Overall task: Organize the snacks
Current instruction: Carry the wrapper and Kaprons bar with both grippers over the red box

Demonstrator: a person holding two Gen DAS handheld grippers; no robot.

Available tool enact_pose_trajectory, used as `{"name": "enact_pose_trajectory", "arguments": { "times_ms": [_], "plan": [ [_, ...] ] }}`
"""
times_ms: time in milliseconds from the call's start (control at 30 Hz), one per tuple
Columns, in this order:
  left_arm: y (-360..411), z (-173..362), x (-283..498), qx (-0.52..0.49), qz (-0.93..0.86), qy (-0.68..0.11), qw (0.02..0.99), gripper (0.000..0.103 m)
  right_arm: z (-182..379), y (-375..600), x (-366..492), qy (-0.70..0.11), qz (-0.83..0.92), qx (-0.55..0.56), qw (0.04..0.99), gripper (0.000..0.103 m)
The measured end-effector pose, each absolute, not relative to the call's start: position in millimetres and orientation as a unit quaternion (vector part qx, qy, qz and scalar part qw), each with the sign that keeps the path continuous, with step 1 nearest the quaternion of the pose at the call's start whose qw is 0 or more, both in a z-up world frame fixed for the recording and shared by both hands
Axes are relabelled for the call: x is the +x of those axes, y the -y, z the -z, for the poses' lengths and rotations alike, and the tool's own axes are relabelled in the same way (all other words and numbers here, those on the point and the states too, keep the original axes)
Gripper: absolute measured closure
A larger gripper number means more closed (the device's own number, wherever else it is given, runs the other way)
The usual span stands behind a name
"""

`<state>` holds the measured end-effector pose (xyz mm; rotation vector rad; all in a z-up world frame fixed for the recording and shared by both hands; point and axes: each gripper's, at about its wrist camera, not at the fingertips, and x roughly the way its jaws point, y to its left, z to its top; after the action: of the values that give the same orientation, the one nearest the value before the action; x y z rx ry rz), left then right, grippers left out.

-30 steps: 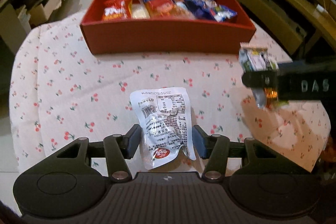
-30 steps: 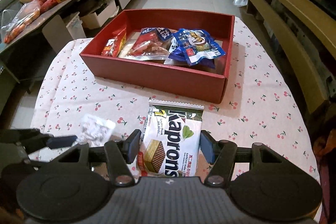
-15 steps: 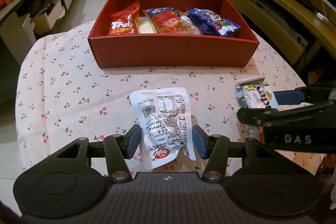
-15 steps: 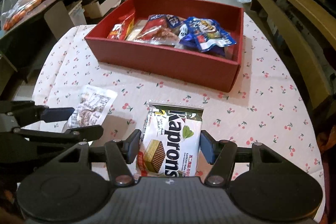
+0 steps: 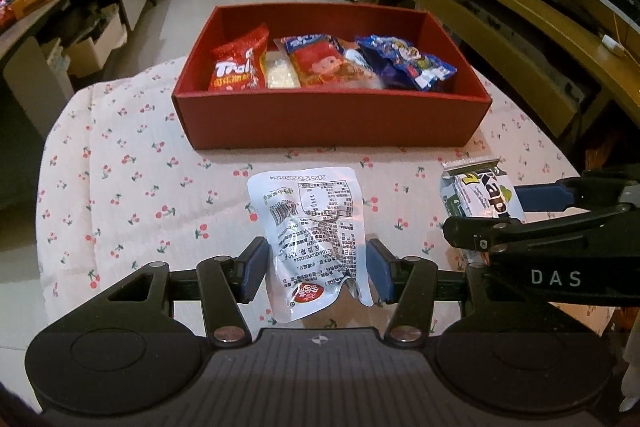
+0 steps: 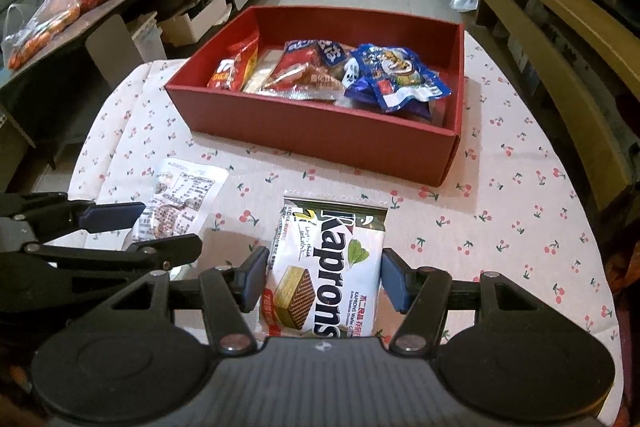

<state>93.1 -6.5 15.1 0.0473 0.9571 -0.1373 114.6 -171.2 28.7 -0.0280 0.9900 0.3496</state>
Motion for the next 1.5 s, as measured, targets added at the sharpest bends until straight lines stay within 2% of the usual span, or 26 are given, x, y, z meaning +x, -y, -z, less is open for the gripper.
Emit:
{"name": "enact_pose_trajectory", "arguments": {
  "times_ms": [600, 1500],
  "plan": [
    [14.4, -55.5, 128.9, 0.033, 0.065, -0.390, 0.918, 0.043, -70.2, 182.0, 143.2, -0.413, -0.145, 0.025, 0.899, 0.027],
    [14.3, -62.3, 137.5, 0.041, 0.058, -0.372, 0.925, 0.043, -76.9, 179.5, 155.6, -0.402, -0.137, 0.031, 0.905, 0.027]
  ]
}}
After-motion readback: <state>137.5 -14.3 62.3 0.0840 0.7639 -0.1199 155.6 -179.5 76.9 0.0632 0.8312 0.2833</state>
